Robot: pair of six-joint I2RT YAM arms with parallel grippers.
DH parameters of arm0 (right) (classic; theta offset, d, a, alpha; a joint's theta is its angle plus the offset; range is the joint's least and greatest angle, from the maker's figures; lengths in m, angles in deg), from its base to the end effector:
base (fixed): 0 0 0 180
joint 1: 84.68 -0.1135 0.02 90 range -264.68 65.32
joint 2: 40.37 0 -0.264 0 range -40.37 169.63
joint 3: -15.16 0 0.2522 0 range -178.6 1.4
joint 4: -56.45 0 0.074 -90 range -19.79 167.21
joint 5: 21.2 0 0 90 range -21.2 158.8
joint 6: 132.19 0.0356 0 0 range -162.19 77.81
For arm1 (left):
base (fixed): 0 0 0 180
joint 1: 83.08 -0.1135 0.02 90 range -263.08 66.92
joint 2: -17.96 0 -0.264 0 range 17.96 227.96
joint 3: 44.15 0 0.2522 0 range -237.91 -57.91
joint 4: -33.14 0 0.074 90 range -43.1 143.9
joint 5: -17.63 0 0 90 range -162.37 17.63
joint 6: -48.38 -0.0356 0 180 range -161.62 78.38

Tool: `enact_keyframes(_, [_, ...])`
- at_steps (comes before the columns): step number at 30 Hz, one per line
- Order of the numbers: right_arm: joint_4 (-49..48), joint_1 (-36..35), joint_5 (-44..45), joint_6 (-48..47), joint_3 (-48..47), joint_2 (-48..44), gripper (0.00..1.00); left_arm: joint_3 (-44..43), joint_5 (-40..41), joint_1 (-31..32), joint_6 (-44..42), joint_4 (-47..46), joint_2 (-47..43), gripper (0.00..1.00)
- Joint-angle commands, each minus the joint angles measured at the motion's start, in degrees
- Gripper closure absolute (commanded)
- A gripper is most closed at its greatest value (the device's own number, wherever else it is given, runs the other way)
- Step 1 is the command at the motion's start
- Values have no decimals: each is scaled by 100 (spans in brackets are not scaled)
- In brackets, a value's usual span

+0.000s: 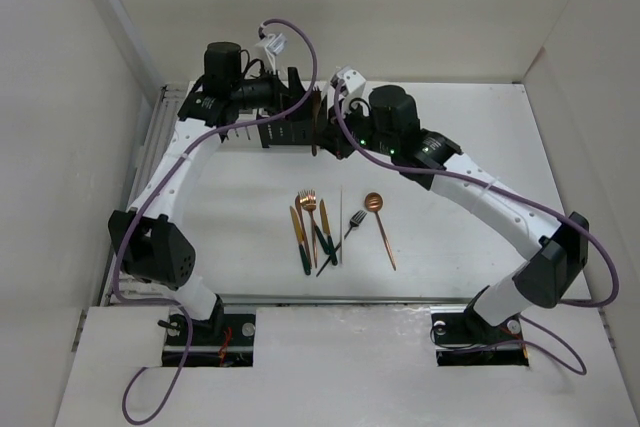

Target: Sort the eating utensils into containers

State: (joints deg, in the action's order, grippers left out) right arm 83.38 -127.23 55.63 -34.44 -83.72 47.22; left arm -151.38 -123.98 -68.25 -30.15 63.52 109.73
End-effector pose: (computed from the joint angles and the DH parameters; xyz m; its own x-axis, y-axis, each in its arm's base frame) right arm 0.2604 0.2500 0.3973 -0.3074 -0.1039 -0.9459 -0.7858 0.5883 0.1907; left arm 0.3448 -0.1202 0.4199 -0.4211 -0.0162 -0.9069 0.8238 0.4115 -0.3899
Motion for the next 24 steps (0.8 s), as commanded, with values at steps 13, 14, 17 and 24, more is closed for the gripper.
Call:
enact_keyframes(13, [-342,-70,604,86,-198,-154,100,49,327,-287,-153,-159,-177,19])
enact_keyframes(14, [-341,0,605,86,-137,-207,100,-4,328,-340,-205,-55,-124,19])
enact_keyframes(17, [-219,158,657,86,-5,-269,100,-294,451,-402,-705,218,-124,18])
enact_keyframes(24, [-218,361,658,86,-13,-261,100,-374,-304,-315,-1339,631,-124,15])
